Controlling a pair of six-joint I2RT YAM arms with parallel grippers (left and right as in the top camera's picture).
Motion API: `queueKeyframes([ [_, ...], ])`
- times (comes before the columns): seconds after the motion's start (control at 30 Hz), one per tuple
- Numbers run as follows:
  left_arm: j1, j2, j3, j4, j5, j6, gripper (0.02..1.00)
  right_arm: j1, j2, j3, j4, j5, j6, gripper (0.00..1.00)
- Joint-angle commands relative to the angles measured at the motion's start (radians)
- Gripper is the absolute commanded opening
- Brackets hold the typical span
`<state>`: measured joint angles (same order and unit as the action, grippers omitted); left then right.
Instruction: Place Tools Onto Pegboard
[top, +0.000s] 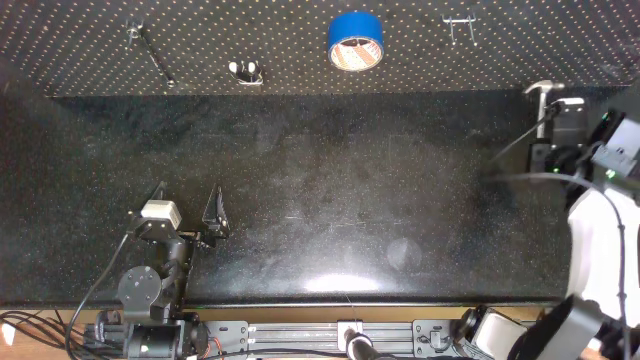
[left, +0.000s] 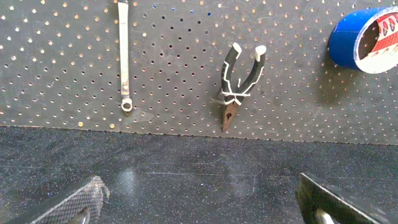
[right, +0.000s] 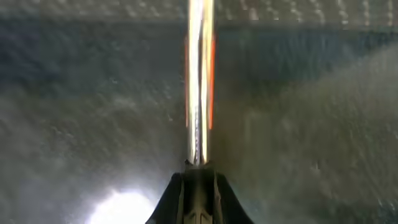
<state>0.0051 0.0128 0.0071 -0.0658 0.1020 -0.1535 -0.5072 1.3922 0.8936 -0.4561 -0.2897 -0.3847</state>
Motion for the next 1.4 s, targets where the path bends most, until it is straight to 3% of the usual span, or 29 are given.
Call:
queueKeyframes([
  [0.03, 0.001, -0.010, -0.002, -0.006, 0.015, 0.013, 0.996, 0.083, -0.160, -0.148, 0.263, -0.090, 0.166, 0.075],
  [0.5, 0.001, -0.010, -0.002, -0.006, 0.015, 0.013, 0.996, 0.297, -0.365, -0.159, 0.335, -0.105, 0.386, 0.075],
  [0.7, 0.001, -0.010, -0.002, -0.006, 0.015, 0.013, 0.996, 0.344, -0.363, -0.159, 0.340, -0.105, 0.404, 0.075],
  [0.9, 0.001, -0.010, -0.002, -0.006, 0.015, 0.013, 0.993, 0.386, -0.277, -0.159, 0.472, -0.130, 0.505, 0.075],
  [1.4, 0.001, -0.010, -0.002, -0.006, 0.015, 0.013, 0.996, 0.425, -0.136, -0.141, 0.578, -0.150, 0.568, 0.075],
])
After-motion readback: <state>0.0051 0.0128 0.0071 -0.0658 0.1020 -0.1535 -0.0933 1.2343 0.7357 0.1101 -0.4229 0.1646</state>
